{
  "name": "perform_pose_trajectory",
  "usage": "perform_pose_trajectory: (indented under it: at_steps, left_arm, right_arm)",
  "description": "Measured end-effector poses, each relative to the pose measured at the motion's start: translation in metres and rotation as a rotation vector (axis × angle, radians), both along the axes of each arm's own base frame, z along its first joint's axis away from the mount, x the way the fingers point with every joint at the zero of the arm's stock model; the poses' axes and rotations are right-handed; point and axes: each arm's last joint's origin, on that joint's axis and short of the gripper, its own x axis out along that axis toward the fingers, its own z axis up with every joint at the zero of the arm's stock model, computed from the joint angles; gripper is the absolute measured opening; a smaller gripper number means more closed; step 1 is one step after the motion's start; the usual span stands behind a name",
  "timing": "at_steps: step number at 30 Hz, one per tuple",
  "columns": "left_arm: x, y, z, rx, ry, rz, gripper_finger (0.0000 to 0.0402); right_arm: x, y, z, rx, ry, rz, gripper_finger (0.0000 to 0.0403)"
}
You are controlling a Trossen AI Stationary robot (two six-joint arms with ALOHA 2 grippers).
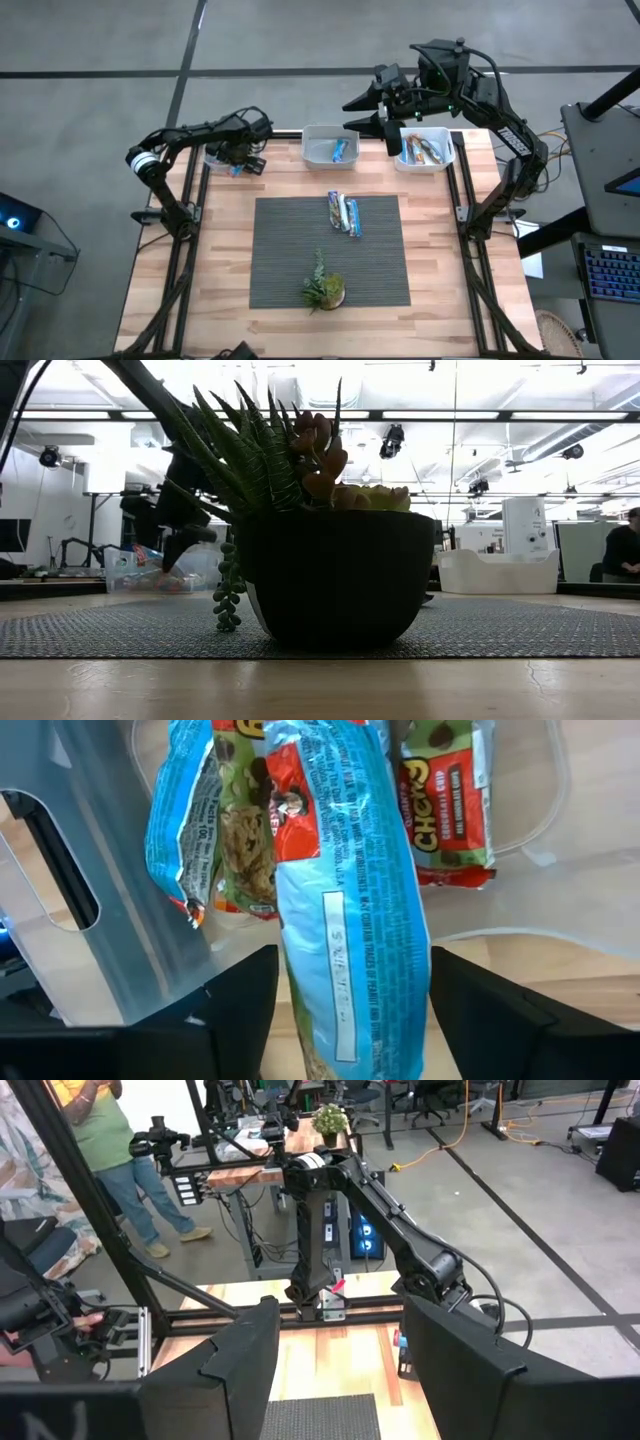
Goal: Pick and place Granola Bars by type
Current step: Put the red granola bar into the transparent bin
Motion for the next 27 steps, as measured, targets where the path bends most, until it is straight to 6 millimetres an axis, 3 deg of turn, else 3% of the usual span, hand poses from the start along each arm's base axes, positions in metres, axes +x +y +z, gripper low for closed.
perform_pose_trajectory:
  at_steps: [12, 27]
  left_arm:
    - [-0.001, -0.001, -0.001, -0.014, 0.006, 0.001, 0.0145]
    - [0.002, 0.001, 0.008, -0.01, -0.003, -0.009, 0.0135]
  right_arm:
    - [0.0, 0.0, 0.0, -0.005, -0.001, 0.001, 0.0205]
    - [0.0, 0.0, 0.0, -0.005, -0.001, 0.001, 0.0205]
